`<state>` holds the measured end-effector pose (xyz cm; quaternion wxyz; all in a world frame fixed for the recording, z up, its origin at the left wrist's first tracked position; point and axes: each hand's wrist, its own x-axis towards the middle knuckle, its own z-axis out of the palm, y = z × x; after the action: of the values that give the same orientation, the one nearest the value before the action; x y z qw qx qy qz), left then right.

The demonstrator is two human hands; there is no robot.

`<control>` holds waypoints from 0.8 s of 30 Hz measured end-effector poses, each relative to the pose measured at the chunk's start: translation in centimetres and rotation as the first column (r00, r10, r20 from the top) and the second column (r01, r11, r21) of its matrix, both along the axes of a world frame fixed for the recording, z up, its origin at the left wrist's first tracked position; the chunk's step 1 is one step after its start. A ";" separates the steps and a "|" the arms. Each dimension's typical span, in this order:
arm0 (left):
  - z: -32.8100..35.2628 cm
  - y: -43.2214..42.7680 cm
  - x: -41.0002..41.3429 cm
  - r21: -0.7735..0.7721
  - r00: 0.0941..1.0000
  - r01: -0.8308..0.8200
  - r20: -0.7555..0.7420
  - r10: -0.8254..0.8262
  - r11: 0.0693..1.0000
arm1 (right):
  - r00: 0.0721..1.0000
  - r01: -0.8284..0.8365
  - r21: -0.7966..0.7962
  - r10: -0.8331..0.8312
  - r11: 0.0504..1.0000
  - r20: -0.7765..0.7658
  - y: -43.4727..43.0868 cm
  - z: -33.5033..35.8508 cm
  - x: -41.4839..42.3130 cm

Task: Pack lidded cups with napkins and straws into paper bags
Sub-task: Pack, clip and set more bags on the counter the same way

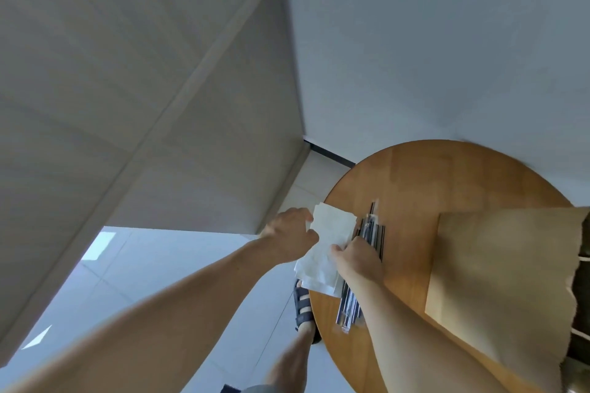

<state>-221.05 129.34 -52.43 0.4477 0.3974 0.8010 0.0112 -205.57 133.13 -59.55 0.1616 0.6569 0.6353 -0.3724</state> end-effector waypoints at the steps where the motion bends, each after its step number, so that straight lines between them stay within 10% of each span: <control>1: 0.0 -0.1 -0.1 0.001 1.000 0.002 -0.003 -0.002 1.000 | 1.000 -0.017 0.013 0.017 1.000 0.015 0.1 -0.2 0.0; 13: 0.9 -0.8 0.1 0.028 0.996 -0.088 0.012 0.088 0.996 | 0.979 0.032 0.092 -0.013 0.995 -0.205 0.3 0.5 0.5; 18: 1.4 0.0 1.6 -0.051 0.895 -0.366 0.254 0.366 0.929 | 0.685 0.348 -0.165 -0.370 0.923 -0.627 0.4 3.6 2.3; 24: 2.1 1.4 3.4 -0.160 0.673 -0.522 0.527 0.519 0.838 | 0.493 0.291 -0.390 -0.487 0.873 -0.721 1.3 6.3 5.2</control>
<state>-217.62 130.70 -50.35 0.6356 0.1333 0.7169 0.2535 -200.40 134.43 -53.22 -0.1599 0.5223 0.4278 -0.7202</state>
